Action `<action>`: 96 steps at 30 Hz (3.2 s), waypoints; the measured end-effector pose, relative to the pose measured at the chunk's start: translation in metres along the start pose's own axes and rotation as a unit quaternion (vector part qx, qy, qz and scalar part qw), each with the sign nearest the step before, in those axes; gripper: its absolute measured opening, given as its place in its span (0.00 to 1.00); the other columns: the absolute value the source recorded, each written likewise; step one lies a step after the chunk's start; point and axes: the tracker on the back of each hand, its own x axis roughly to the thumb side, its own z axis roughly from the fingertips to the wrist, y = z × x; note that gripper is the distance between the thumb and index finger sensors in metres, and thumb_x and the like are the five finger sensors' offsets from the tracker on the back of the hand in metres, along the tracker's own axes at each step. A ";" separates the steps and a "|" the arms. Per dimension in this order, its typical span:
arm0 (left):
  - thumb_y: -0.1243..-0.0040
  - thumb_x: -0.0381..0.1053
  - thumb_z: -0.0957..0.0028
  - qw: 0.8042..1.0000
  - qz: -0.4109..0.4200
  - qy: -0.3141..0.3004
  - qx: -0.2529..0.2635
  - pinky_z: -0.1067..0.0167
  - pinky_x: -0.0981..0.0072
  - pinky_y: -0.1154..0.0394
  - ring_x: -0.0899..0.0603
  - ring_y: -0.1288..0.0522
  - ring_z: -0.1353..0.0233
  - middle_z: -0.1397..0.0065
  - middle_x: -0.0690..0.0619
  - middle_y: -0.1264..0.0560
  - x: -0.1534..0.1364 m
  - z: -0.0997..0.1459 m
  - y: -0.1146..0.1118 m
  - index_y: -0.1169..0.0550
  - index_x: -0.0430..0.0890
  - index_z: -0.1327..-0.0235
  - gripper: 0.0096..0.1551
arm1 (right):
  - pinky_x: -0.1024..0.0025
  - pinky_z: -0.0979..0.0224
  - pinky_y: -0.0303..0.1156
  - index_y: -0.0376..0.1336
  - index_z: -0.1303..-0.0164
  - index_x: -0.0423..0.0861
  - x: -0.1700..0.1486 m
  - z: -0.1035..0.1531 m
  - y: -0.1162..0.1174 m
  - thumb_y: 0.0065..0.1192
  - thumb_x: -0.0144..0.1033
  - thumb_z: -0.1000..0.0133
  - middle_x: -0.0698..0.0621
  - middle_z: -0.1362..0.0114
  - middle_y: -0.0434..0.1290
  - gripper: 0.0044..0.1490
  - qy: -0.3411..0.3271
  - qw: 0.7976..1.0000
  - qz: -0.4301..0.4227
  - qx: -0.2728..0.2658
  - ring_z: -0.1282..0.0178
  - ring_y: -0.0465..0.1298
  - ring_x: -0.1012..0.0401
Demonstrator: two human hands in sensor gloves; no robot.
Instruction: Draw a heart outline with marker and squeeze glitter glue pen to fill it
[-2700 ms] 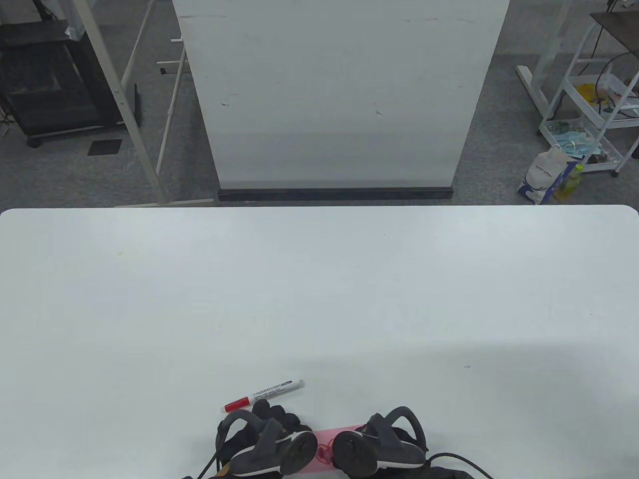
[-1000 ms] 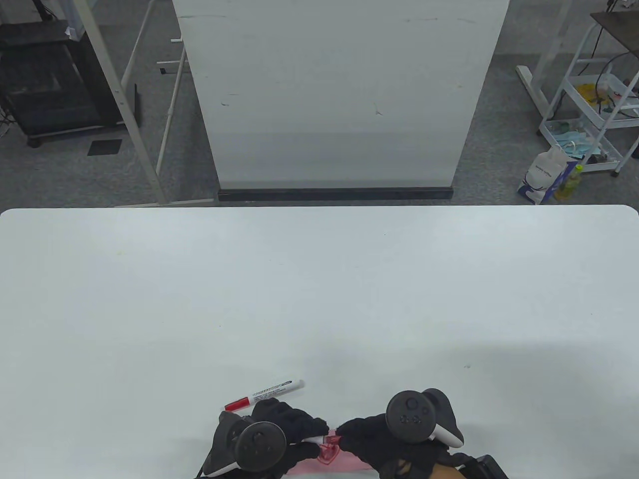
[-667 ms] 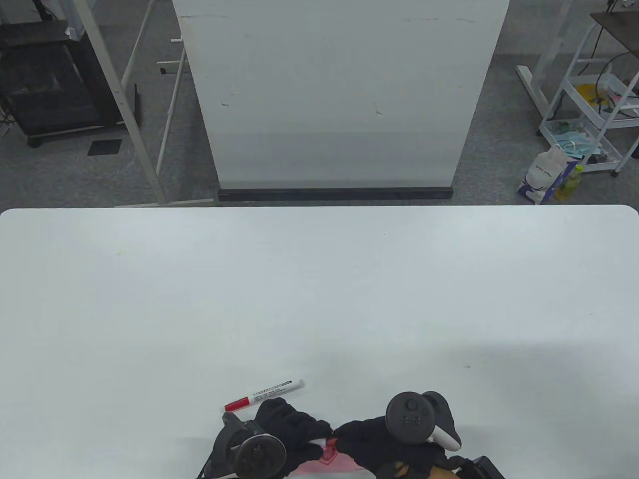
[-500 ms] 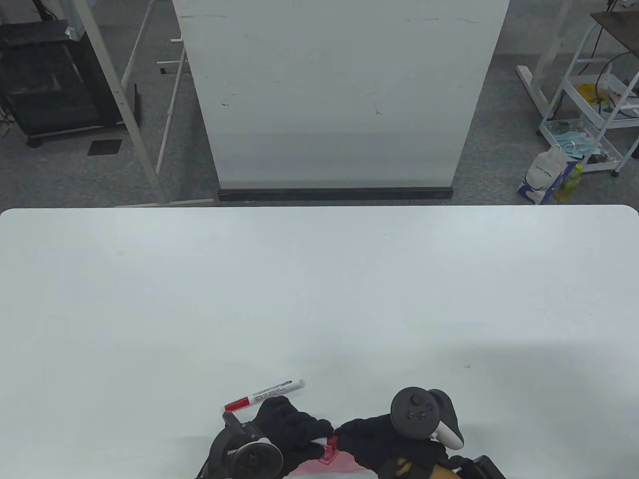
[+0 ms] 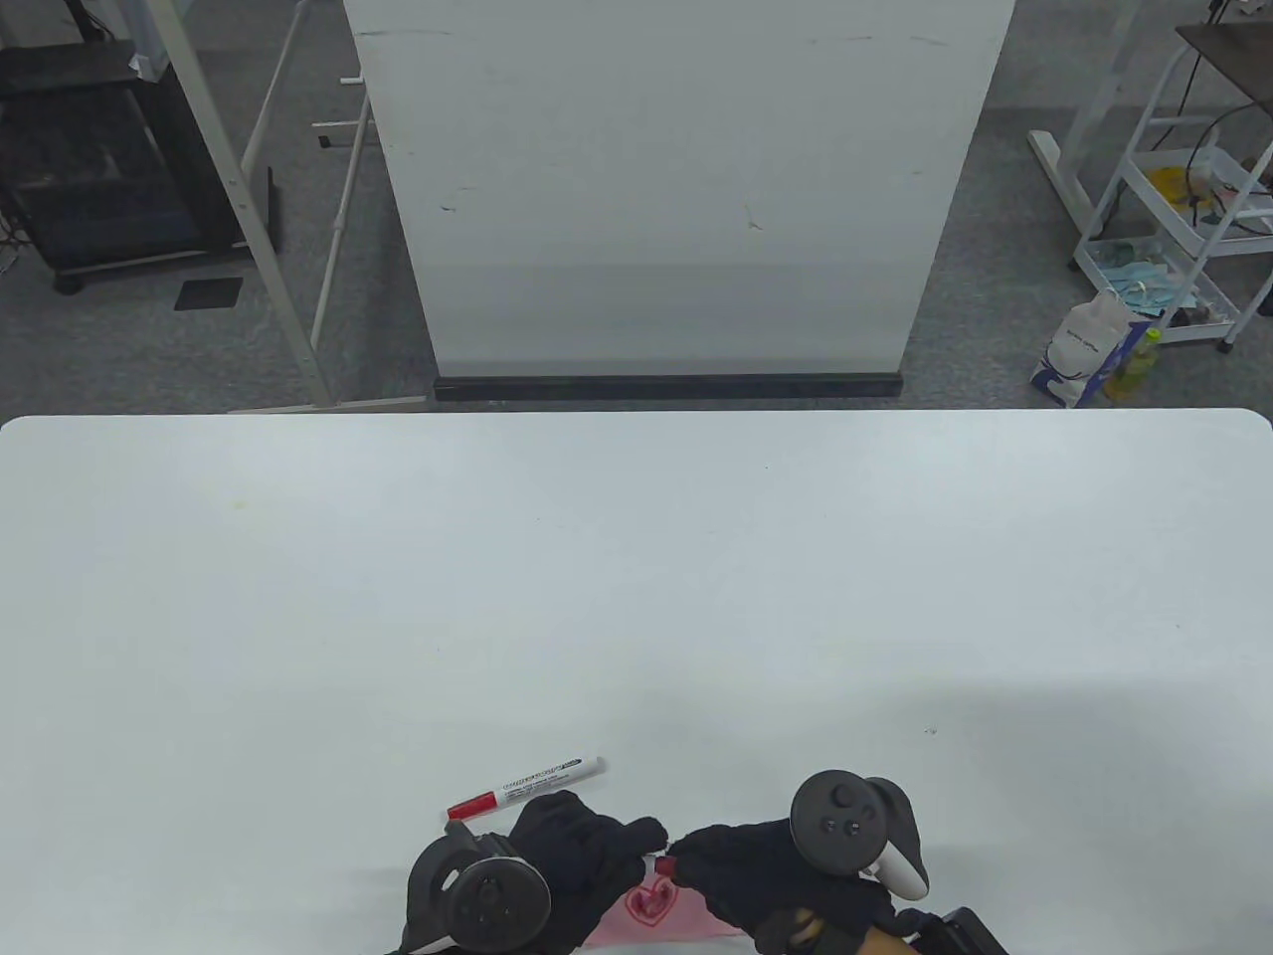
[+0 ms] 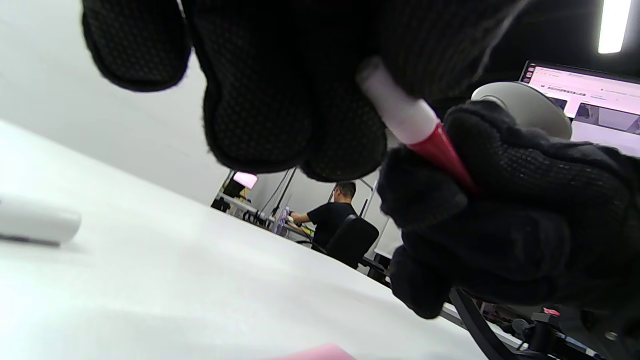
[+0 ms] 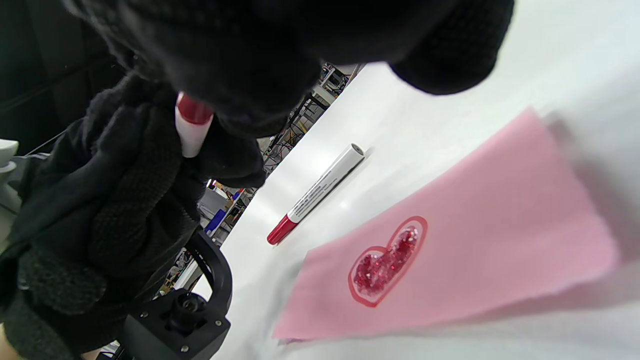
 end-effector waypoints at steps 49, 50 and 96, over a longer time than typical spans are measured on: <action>0.54 0.67 0.50 0.998 -0.037 0.036 -0.046 0.36 0.32 0.30 0.40 0.16 0.46 0.42 0.50 0.15 -0.003 0.002 -0.006 0.20 0.51 0.38 0.35 | 0.58 0.46 0.79 0.76 0.50 0.45 -0.002 -0.001 0.000 0.60 0.52 0.50 0.55 0.73 0.83 0.29 -0.007 1.000 0.006 0.007 0.84 0.78 0.64; 0.54 0.65 0.49 0.997 -0.037 0.038 -0.051 0.36 0.32 0.30 0.40 0.16 0.47 0.44 0.50 0.14 -0.004 0.001 -0.007 0.19 0.51 0.40 0.34 | 0.58 0.46 0.79 0.76 0.50 0.45 -0.003 -0.001 0.000 0.60 0.52 0.50 0.55 0.73 0.83 0.29 -0.007 1.000 0.005 0.007 0.84 0.78 0.64; 0.46 0.72 0.53 0.978 -0.195 0.074 -0.007 0.32 0.25 0.39 0.35 0.27 0.27 0.24 0.46 0.26 -0.020 -0.003 0.014 0.31 0.52 0.25 0.44 | 0.45 0.35 0.69 0.73 0.39 0.50 0.004 0.007 -0.030 0.69 0.48 0.51 0.46 0.43 0.82 0.30 -0.030 0.900 0.421 -0.105 0.51 0.83 0.53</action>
